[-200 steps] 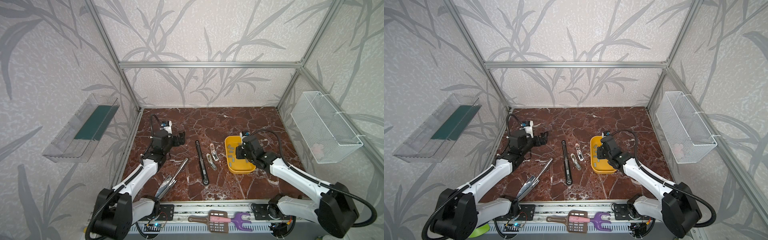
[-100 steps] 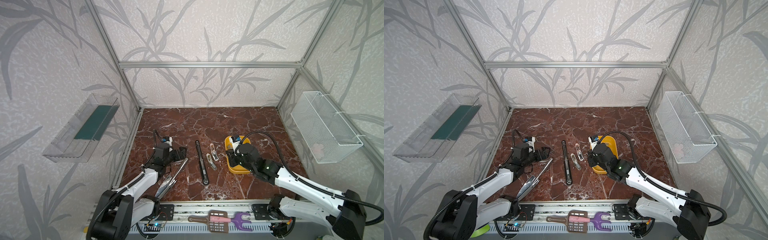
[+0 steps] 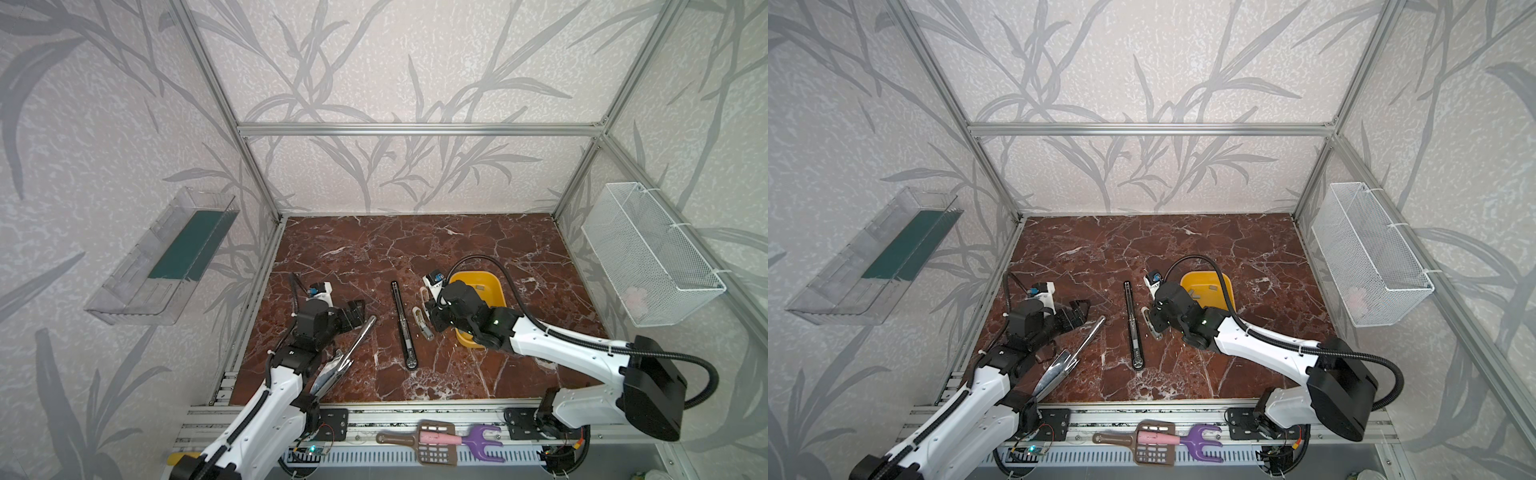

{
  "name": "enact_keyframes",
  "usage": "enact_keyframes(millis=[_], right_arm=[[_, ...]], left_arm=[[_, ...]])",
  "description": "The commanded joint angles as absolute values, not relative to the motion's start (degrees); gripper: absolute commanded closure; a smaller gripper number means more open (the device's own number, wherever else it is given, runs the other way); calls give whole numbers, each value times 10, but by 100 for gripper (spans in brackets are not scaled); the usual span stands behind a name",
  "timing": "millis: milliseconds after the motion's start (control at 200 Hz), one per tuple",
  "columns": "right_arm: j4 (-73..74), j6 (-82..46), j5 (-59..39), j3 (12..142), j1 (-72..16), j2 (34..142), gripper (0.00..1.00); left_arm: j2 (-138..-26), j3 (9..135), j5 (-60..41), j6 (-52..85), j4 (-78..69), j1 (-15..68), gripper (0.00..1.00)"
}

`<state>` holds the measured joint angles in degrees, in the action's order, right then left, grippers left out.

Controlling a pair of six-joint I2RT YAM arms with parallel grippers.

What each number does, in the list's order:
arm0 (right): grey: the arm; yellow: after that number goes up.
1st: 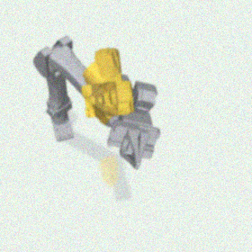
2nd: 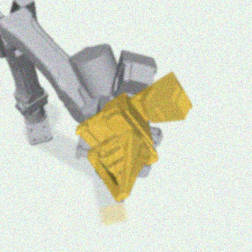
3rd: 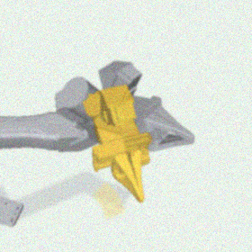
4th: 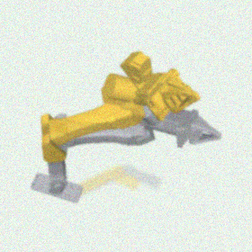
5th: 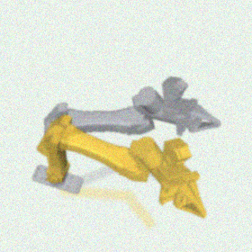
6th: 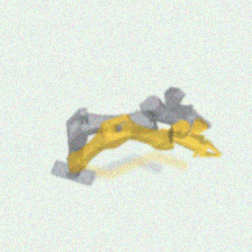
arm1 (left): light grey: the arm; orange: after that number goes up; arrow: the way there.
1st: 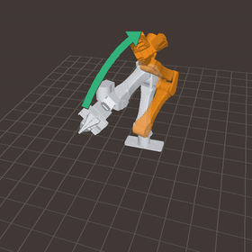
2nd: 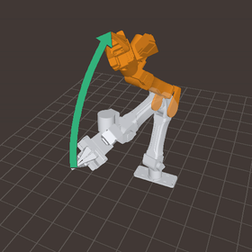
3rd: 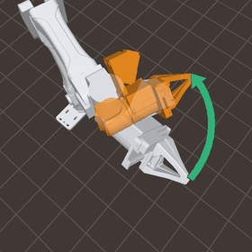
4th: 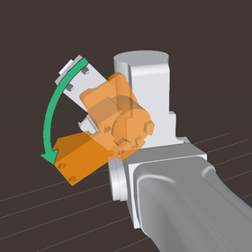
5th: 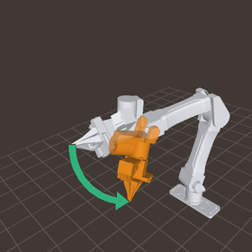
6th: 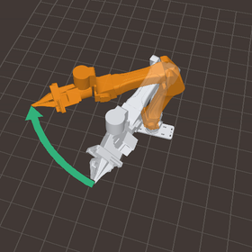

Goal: Load the staples into the stapler

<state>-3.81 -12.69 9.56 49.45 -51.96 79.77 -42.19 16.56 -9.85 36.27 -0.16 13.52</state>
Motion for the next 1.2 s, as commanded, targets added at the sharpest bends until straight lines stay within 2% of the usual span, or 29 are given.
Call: enact_keyframes(millis=[0, 230, 545, 695, 1195], right_arm=[[-39, -111, 100, 515, -523, 820, 98], [-52, -115, 139, 533, -522, 866, 97], [-9, -124, 88, 516, -483, 892, 96], [6, -130, 115, 512, -483, 908, 96], [42, -144, 117, 504, -470, 952, 97]], left_arm=[[-413, 144, -101, 375, 5, 136, 1], [-428, 142, -136, 372, -4, 136, 1], [-401, 133, -136, 378, 2, 137, 1], [-393, 129, -133, 379, 1, 137, 1], [-409, 131, -141, 379, -5, 138, 1]])
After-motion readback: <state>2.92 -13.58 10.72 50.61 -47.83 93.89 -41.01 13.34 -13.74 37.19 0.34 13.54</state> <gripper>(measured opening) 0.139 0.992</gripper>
